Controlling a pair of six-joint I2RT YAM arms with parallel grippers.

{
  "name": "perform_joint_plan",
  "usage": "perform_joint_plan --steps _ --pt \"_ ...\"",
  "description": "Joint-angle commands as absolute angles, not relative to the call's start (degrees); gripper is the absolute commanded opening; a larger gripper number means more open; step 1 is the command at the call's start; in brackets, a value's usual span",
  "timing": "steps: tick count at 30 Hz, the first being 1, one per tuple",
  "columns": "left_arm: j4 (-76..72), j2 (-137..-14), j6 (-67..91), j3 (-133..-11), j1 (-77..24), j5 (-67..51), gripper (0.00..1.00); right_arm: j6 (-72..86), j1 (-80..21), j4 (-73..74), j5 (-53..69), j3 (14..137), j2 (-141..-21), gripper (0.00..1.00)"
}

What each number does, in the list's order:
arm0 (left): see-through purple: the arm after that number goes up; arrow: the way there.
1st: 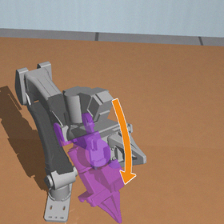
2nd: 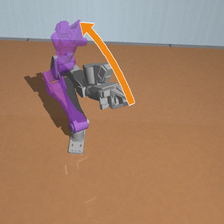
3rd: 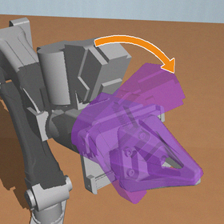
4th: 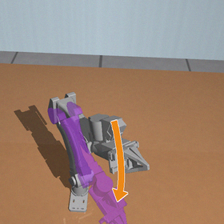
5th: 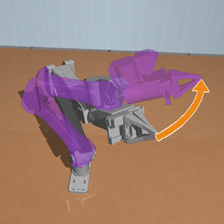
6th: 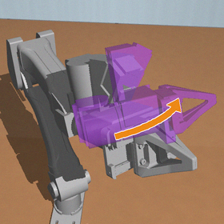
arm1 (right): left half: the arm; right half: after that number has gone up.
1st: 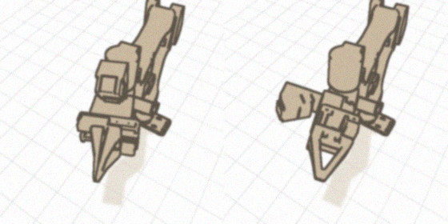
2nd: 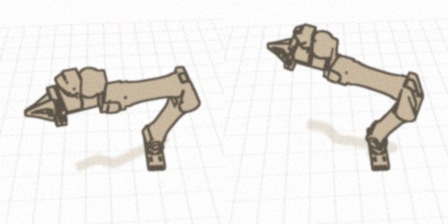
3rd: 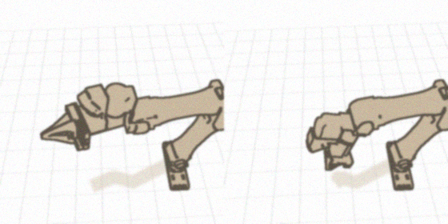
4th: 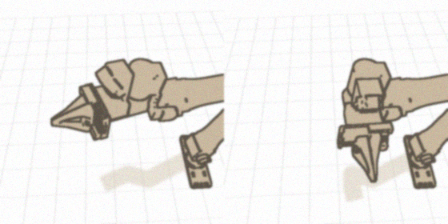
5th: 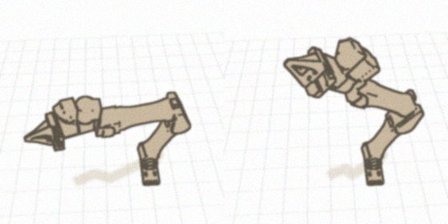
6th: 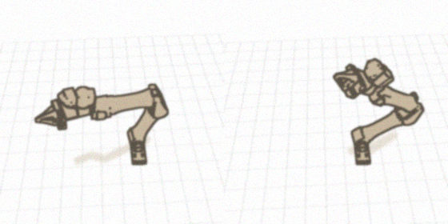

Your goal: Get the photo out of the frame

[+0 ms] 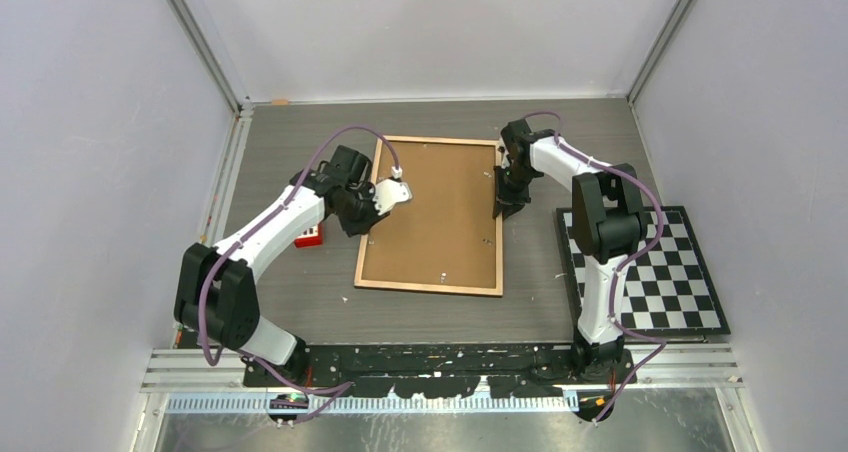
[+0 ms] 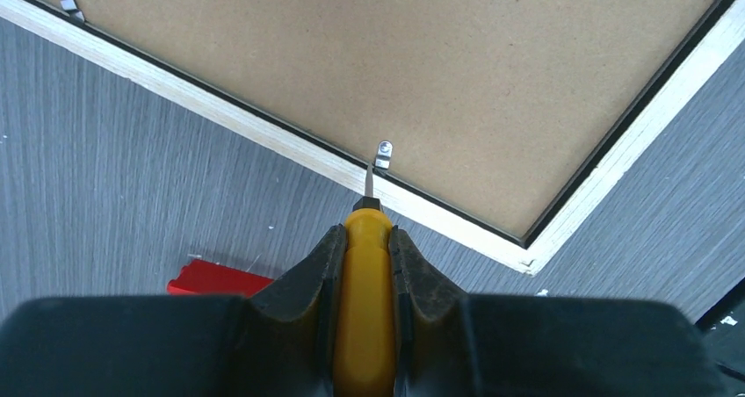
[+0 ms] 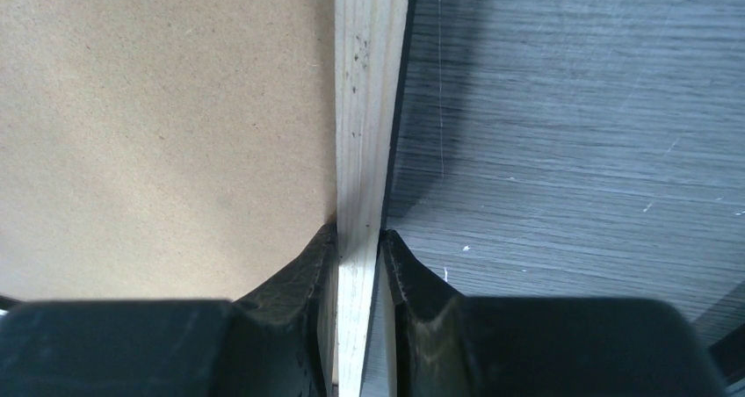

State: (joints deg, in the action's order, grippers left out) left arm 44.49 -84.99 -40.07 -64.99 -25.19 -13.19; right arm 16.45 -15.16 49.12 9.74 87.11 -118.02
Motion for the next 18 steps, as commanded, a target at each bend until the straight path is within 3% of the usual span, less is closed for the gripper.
perform_joint_plan --steps 1,18 --pt "42.9 -86.2 -39.8 -64.8 -25.7 -11.5 0.0 16.6 -15.0 52.1 8.2 85.9 -116.8 0.0" --pt "48.8 -86.2 -40.8 -64.4 -27.2 -15.8 0.0 17.7 -14.9 50.8 7.3 84.5 -116.3 0.0"
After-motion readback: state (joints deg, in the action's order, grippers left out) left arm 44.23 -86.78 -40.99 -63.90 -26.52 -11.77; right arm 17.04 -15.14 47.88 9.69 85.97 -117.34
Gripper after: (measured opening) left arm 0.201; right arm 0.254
